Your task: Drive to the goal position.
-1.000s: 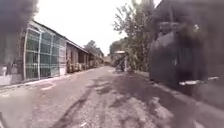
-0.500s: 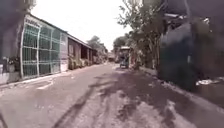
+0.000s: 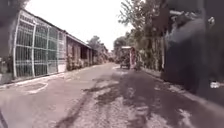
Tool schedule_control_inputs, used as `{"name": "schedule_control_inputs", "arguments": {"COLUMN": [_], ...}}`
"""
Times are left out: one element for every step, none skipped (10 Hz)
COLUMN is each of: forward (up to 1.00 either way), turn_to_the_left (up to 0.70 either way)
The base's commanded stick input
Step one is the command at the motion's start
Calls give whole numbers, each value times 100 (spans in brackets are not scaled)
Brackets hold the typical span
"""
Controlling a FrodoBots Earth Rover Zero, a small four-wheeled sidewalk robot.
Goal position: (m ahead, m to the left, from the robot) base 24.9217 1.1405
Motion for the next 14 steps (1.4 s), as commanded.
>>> {"name": "schedule_control_inputs", "arguments": {"forward": [70, 70, 70, 70, 70, 70, 70, 70, 70, 70, 70, 70, 70, 70], "turn_to_the_left": [1, 1, 1, 1, 1, 1, 1, 1, 1, 1, 1, 1, 1, 1]}}
